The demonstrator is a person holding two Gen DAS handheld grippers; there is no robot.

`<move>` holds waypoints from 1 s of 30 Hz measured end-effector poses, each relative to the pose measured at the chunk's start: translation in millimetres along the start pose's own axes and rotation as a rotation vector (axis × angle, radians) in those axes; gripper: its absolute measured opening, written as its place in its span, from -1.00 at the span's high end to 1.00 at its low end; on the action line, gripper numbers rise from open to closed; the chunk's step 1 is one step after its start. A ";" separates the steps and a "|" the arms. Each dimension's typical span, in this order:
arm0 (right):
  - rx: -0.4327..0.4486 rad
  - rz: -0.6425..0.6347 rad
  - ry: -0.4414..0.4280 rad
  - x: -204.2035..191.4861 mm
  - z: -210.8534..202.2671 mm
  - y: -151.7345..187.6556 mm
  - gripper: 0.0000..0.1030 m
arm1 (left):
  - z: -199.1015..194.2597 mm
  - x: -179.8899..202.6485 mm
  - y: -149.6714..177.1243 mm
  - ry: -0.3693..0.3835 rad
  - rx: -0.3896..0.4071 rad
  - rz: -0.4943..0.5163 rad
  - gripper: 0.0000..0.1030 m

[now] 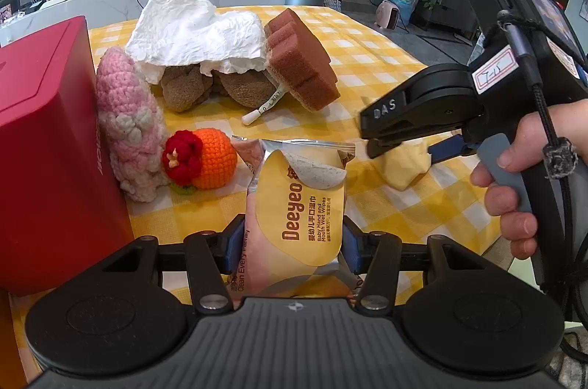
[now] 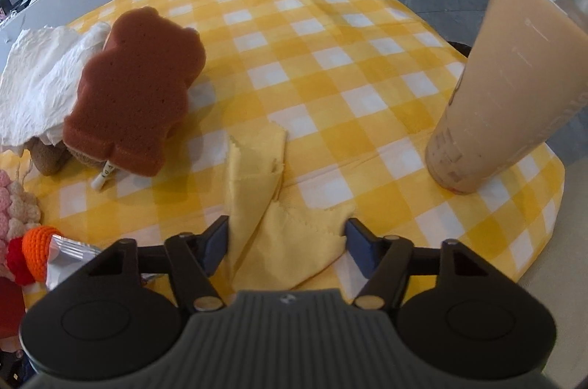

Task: Organize soft objects
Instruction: 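Grasp the yellow cloth with the right gripper and lift it, then carry the snack bag into the cardboard box while the right carries the yellow cloth over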

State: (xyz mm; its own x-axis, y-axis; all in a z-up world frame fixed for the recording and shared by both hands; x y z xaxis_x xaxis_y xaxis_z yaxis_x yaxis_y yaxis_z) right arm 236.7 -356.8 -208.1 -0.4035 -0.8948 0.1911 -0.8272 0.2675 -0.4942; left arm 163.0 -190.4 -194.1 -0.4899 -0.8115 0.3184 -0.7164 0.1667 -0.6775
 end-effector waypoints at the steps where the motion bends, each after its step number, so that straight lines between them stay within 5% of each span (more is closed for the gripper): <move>1: 0.006 0.001 -0.004 0.8 -1.4 -0.2 0.04 | 0.0 -0.3 0.0 0.000 0.002 0.000 -0.16; 4: 0.008 0.000 -0.015 1.2 -4.6 0.2 0.67 | -0.2 0.4 -0.1 -0.004 0.009 0.006 -0.14; 6: -0.004 -0.007 -0.030 1.0 -6.3 2.3 0.88 | -0.9 1.7 0.0 -0.007 0.013 0.014 -0.14; 30: 0.152 0.223 -0.145 50.3 -72.0 -2.6 0.93 | -29.0 20.8 -17.1 0.042 0.102 0.046 -0.09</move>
Point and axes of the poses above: each gripper's, at about its wrist camera, not at the fingertips, and z roughly the way its jaws point, x to its right, y to its underside, the point moved 10 cm from there along z, roughly the way its jaws point, and after that the axes turned 14 degrees about y, right-handed, at the moved point
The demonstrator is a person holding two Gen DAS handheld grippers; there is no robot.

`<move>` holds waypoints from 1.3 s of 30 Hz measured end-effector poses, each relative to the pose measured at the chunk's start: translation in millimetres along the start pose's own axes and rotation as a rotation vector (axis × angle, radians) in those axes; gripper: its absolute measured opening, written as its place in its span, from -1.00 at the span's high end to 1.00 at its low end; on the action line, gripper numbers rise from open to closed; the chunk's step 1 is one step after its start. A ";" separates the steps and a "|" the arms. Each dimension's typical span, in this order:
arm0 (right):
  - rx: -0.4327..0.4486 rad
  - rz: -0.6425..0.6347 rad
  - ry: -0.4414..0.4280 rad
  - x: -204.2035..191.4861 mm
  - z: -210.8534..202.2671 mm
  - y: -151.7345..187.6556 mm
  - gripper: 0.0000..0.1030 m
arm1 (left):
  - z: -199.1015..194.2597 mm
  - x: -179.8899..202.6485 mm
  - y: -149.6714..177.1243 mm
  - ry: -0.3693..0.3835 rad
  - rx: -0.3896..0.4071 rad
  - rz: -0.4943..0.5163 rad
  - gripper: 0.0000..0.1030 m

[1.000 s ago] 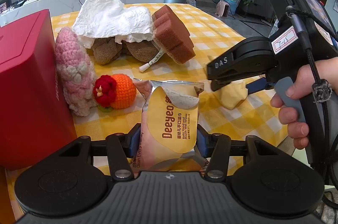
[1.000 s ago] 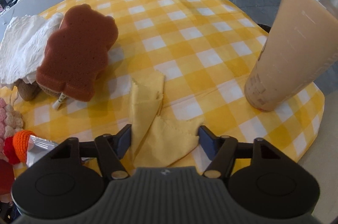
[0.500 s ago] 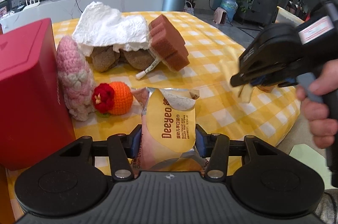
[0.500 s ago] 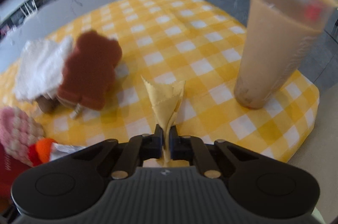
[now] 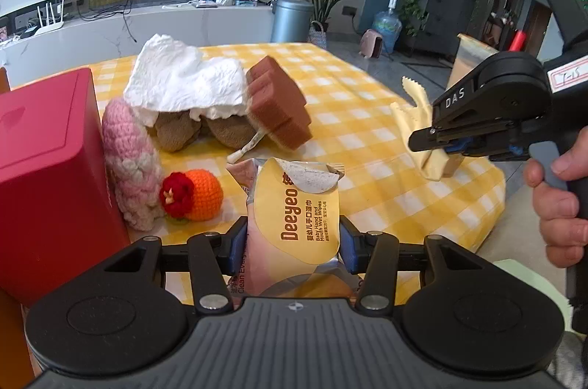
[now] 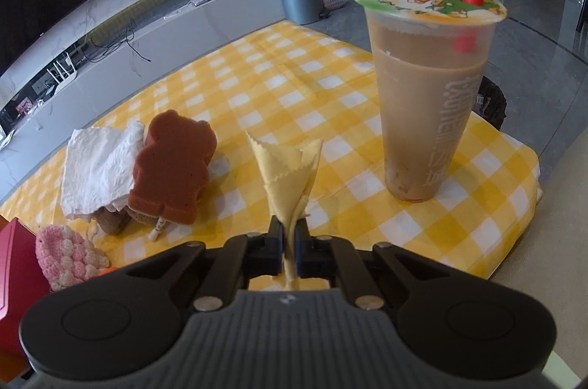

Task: Organize soft objects
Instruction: 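Carry the snack bag into the cardboard box while the right carries the yellow cloth over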

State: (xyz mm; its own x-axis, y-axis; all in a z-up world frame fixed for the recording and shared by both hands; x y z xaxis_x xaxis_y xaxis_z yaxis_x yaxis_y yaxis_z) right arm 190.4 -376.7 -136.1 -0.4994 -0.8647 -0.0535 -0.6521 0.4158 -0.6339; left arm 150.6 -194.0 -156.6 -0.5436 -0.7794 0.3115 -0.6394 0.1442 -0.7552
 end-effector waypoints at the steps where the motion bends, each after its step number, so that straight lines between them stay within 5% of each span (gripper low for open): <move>1: 0.006 0.001 -0.003 0.2 -2.5 -0.7 0.93 | -1.5 0.6 -1.4 0.003 0.004 -0.002 -0.09; 12: 0.076 0.063 -0.096 0.2 -33.6 -12.1 0.93 | -42.0 9.3 -28.2 0.002 0.098 -0.001 -0.09; 23: 0.151 0.079 -0.263 -20.3 -87.8 -22.8 0.93 | -117.5 0.0 -67.6 -0.098 0.230 -0.042 -0.09; 29: 0.208 0.025 -0.380 -53.8 -131.2 -20.9 0.93 | -171.9 -19.1 -83.9 -0.145 0.292 -0.063 -0.09; 39: 0.228 -0.156 -0.632 -158.6 -202.7 22.3 0.93 | -259.5 -80.2 -79.4 -0.337 0.367 -0.128 -0.09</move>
Point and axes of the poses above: each gripper's, at about its wrist camera, not at the fingertips, and z roughly the way its jaws point, x to its right, y to its underside, the point moved 10 cm from there along z, roughly the way its jaws point, and after that the axes turned 14 degrees about y, right-handed, at the moved point
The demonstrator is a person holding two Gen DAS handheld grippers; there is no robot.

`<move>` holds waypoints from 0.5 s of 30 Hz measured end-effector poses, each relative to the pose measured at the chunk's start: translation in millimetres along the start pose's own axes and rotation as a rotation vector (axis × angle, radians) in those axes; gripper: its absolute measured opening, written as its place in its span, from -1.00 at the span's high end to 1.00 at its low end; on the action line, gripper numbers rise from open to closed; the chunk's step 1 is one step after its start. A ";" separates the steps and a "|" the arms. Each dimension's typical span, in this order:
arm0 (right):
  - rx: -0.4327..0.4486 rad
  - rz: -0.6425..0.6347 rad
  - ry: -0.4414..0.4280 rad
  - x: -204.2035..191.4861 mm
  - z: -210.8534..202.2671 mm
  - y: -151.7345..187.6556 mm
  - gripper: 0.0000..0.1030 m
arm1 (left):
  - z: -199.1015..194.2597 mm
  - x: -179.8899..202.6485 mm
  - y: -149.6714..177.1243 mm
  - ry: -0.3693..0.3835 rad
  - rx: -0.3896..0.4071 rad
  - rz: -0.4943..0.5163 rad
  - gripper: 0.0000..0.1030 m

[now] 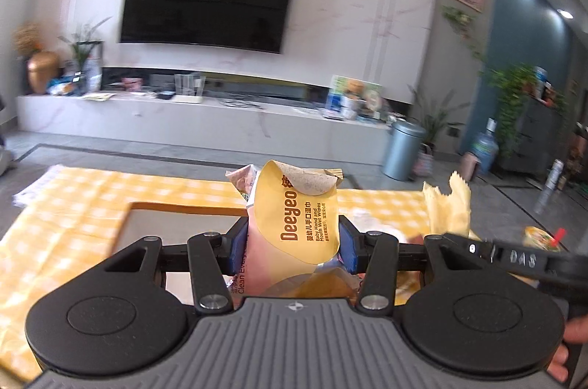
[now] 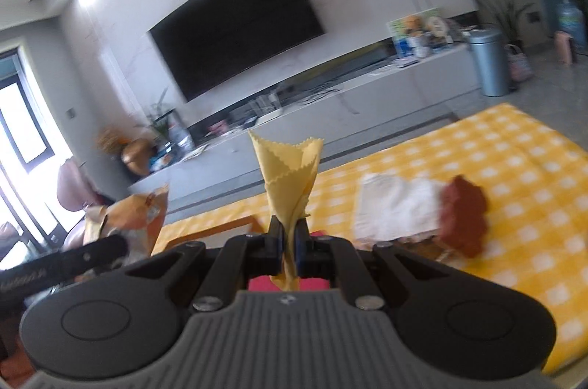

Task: Organize soft objects
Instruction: 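Carry the snack bag into the cardboard box while the right carries the yellow cloth over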

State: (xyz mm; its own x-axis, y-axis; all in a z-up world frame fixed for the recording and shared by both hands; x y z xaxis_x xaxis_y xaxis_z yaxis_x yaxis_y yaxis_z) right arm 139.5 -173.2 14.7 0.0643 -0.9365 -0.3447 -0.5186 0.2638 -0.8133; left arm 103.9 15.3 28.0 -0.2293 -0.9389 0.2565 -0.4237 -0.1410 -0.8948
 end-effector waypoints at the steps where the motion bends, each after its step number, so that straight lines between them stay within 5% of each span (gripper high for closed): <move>1: -0.007 -0.020 -0.022 -13.4 2.1 5.0 0.93 | -1.8 -7.3 1.7 -0.008 -0.001 -0.012 -0.09; 8: -0.097 -0.091 -0.169 -80.3 25.1 45.2 0.93 | 6.8 -56.8 19.6 -0.032 -0.048 -0.098 -0.09; 15: -0.196 -0.087 -0.211 -81.9 63.4 70.7 0.93 | 32.8 -81.8 63.1 -0.001 -0.166 -0.177 -0.09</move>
Point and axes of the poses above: each gripper's, at about its wrist camera, not at the fingertips, and z roughly the way its jaws point, x to its right, y to its underside, the point moved 10 cm from there along z, roughly the way its jaws point, and after that the axes turned 14 degrees about y, right-handed, at the moved point
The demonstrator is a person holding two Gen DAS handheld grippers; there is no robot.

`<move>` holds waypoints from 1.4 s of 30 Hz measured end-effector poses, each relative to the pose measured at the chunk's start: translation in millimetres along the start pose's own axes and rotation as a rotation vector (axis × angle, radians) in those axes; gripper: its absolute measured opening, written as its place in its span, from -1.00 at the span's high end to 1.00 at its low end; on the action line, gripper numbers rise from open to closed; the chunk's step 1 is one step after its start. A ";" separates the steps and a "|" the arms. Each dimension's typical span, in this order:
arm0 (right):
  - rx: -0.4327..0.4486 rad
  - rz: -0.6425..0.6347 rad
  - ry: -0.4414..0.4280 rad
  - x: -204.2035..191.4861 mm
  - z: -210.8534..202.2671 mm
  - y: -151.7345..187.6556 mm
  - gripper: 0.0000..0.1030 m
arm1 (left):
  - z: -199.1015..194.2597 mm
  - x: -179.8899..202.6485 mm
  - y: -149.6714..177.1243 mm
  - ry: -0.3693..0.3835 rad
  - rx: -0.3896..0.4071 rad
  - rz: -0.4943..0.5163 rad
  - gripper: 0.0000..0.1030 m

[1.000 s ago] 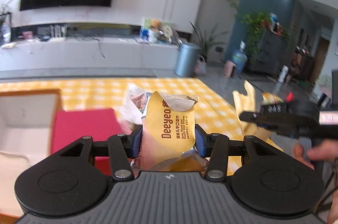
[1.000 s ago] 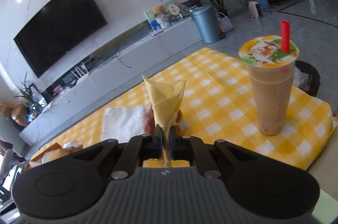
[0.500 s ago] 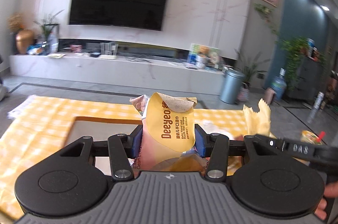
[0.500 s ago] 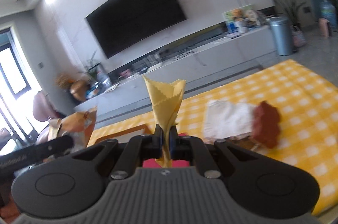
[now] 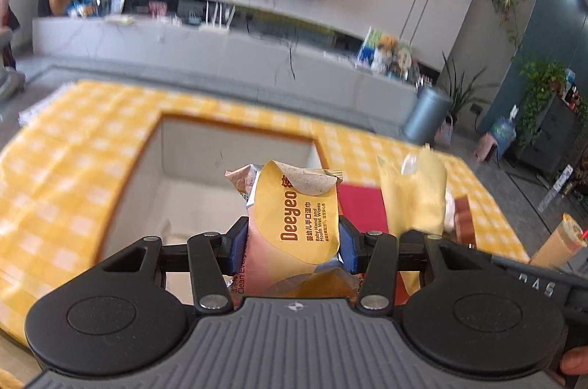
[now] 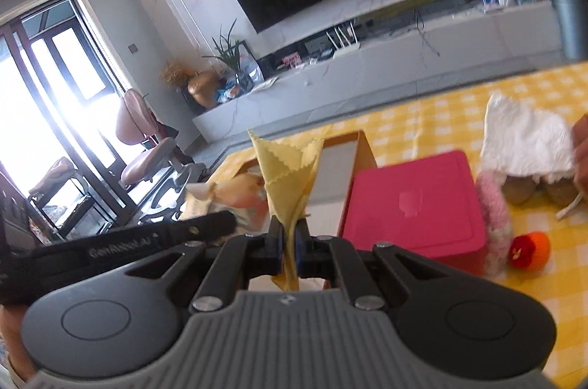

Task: Organize soft objects
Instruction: 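Carry the snack bag into the cardboard box while the right carries the yellow cloth over, then open the left gripper to drop the snack bag while the right lowers the cloth into the box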

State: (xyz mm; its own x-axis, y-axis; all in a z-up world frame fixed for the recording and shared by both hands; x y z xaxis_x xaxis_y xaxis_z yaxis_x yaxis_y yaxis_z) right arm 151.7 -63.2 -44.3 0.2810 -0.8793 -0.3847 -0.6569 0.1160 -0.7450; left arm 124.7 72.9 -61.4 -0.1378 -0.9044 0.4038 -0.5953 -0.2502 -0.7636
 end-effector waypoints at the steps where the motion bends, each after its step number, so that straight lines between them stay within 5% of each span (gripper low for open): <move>1: -0.012 0.004 0.002 3.9 4.8 0.4 0.93 | 5.4 -0.7 3.9 0.002 -0.016 -0.002 -0.09; 16: -0.085 0.021 0.044 24.9 15.3 12.7 0.93 | 43.0 -17.4 57.0 -0.084 -0.191 -0.026 -0.09; 32: -0.088 0.003 0.058 22.7 13.6 12.5 0.93 | 58.3 -15.2 74.7 -0.103 -0.294 -0.031 -0.10; 38: -0.090 -0.018 0.067 18.6 16.0 13.9 0.93 | 55.6 -22.6 78.2 -0.183 -0.312 -0.011 -0.52; 42: -0.093 -0.038 0.070 12.7 15.8 14.5 0.93 | 41.5 -19.5 71.8 -0.160 -0.305 -0.032 -0.63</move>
State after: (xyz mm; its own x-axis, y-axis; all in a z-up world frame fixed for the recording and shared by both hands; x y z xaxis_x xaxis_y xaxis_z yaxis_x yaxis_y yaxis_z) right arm 156.8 -65.4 -68.6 0.2594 -0.9127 -0.3158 -0.7097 0.0417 -0.7033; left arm 117.5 58.3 -145.0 -0.0039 -0.9465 0.3227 -0.8099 -0.1863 -0.5561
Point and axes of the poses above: each gripper's, at about its wrist camera, not at the fingertips, and z roughly the way its jaws point, x to its right, y to its underside, the point moved 10 cm from there along z, roughly the way its jaws point, and after that the axes turned 14 degrees about y, right-handed, at the moved point
